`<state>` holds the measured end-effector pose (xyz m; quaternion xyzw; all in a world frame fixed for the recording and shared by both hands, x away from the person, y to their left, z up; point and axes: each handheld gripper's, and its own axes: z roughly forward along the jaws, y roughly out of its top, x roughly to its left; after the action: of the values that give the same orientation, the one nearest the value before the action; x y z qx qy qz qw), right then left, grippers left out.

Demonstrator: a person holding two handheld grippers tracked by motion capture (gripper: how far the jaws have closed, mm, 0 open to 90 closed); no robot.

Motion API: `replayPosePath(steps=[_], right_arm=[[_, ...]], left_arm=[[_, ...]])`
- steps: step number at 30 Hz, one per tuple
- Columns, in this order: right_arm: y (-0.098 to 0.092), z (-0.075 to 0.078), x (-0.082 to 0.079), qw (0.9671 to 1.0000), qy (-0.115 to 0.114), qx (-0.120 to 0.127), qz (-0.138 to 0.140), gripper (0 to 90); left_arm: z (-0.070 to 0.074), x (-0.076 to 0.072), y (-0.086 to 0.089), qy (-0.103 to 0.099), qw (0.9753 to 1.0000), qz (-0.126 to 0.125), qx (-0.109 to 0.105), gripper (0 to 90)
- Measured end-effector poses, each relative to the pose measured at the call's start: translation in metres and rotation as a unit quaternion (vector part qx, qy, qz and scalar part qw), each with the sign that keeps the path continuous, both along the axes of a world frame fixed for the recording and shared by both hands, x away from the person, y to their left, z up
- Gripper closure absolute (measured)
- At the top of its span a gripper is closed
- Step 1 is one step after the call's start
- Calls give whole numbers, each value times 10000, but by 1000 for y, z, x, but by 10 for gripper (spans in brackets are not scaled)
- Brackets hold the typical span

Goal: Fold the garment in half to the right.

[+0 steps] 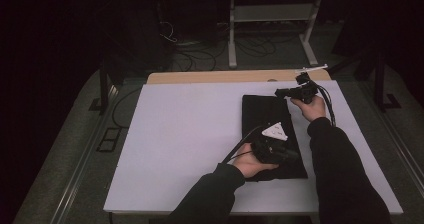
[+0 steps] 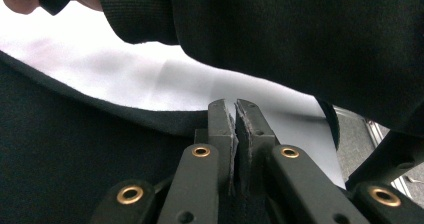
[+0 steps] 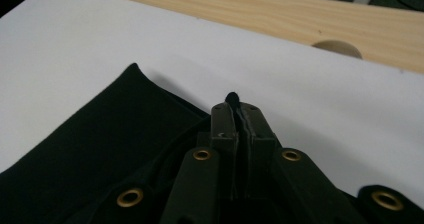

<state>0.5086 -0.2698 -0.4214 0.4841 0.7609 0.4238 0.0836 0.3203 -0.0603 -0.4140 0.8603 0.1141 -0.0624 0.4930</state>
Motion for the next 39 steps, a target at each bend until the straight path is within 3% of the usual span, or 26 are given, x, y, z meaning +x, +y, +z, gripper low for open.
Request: replayPosePath(steps=[3, 13, 18, 28, 39], right_arm=[[-4, -2, -5, 9998, 124, 96, -119, 727], [-21, 14, -41, 9995, -185, -35, -236, 523], [-31, 22, -58, 9993, -315, -8, -198, 432], [-55, 32, -82, 9987, -435, 124, -244, 296], [-73, 39, -106, 9979, -535, 155, -342, 218]], left_arm=[[0, -1, -1, -7, 10000, 23, 27, 844], [-1, -4, -11, 0, 9999, 117, 89, 848], [-3, -4, -21, -8, 9997, 76, 232, 850], [-3, -4, -40, -63, 9987, -2, 505, 854], [-9, -4, -58, -77, 9961, -90, 871, 854]])
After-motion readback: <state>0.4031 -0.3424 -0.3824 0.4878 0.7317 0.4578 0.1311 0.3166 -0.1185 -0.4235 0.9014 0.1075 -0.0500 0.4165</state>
